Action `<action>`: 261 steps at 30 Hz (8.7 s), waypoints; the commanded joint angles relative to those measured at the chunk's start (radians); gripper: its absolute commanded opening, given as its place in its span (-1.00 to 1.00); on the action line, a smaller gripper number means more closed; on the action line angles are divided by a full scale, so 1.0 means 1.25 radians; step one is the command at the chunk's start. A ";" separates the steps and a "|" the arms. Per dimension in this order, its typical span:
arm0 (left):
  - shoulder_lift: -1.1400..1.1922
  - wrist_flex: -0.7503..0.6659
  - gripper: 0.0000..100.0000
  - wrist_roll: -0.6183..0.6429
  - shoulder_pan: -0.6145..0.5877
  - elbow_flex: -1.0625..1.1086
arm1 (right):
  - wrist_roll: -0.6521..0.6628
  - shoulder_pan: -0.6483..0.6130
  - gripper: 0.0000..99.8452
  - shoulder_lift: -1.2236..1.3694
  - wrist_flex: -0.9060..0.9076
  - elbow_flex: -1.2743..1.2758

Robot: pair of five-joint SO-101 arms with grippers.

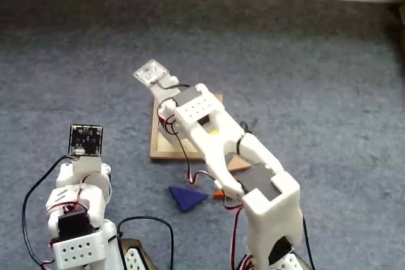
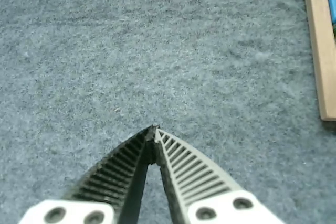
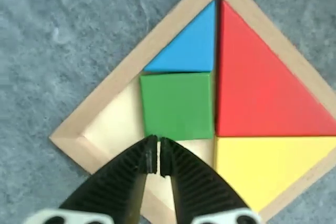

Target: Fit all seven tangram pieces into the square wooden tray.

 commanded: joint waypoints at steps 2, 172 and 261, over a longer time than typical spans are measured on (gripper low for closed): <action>-0.021 -0.014 -0.99 -0.009 0.013 0.017 | 0.006 0.020 -0.98 0.017 -0.053 -0.044; -0.021 -0.016 -0.99 -0.009 0.013 0.017 | 0.501 0.163 -0.31 -0.579 -0.066 0.668; -0.021 -0.014 -0.99 -0.010 0.013 0.017 | 0.734 0.250 -0.61 -0.290 -0.077 0.495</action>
